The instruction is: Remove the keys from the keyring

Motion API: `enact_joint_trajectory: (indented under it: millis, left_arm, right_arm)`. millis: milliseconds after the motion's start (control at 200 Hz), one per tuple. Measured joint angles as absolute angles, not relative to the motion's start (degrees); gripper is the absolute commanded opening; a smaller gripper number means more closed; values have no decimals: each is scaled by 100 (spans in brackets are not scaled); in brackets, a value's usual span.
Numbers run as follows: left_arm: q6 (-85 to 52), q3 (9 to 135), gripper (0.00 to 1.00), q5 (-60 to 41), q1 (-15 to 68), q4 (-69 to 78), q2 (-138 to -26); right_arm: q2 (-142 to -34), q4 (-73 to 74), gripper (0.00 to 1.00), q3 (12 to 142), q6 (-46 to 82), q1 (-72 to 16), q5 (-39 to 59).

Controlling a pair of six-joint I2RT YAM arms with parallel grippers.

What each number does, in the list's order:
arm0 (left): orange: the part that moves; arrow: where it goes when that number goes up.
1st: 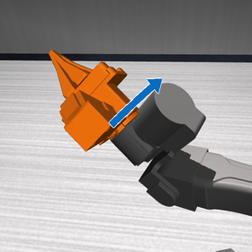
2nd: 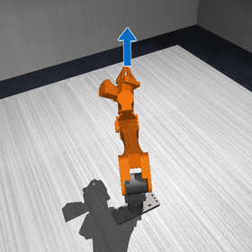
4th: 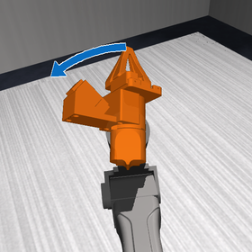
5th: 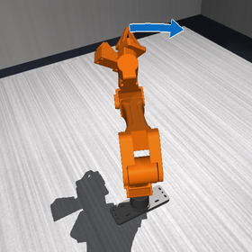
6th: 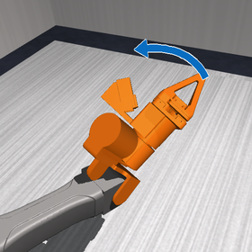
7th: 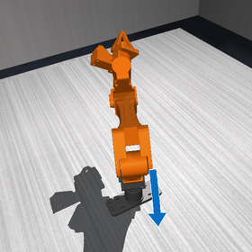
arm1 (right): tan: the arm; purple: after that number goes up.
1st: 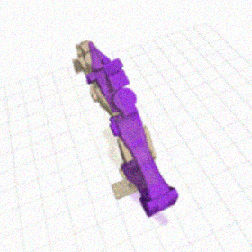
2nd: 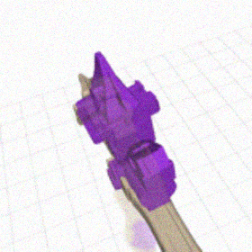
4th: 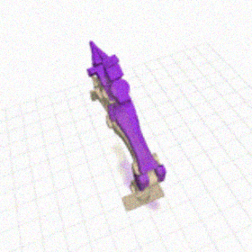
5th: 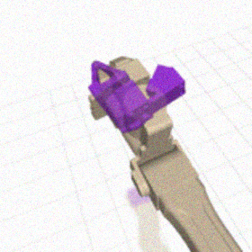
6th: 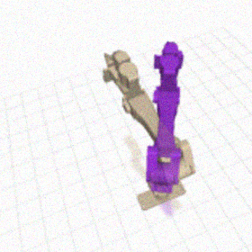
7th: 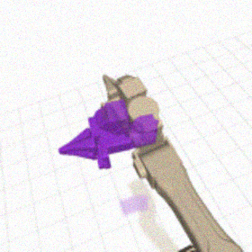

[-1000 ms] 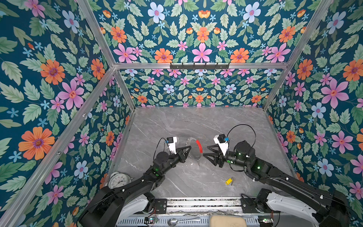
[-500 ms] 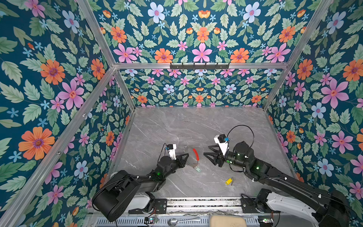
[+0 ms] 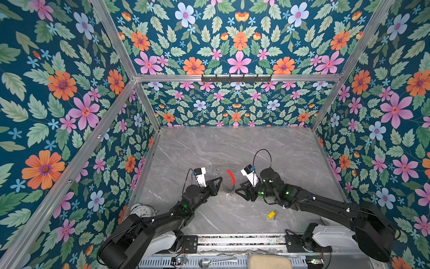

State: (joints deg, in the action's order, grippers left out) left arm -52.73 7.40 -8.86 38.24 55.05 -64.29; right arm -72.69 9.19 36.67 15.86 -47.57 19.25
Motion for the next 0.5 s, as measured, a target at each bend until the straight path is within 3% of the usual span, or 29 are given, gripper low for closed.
enact_joint_trajectory:
  millis: [500]
  left_arm:
    - [-5247,764,0,-888,3839,5258,-6158]
  right_arm:
    - [-8217,1203,48,3760,1472,-4901,1776]
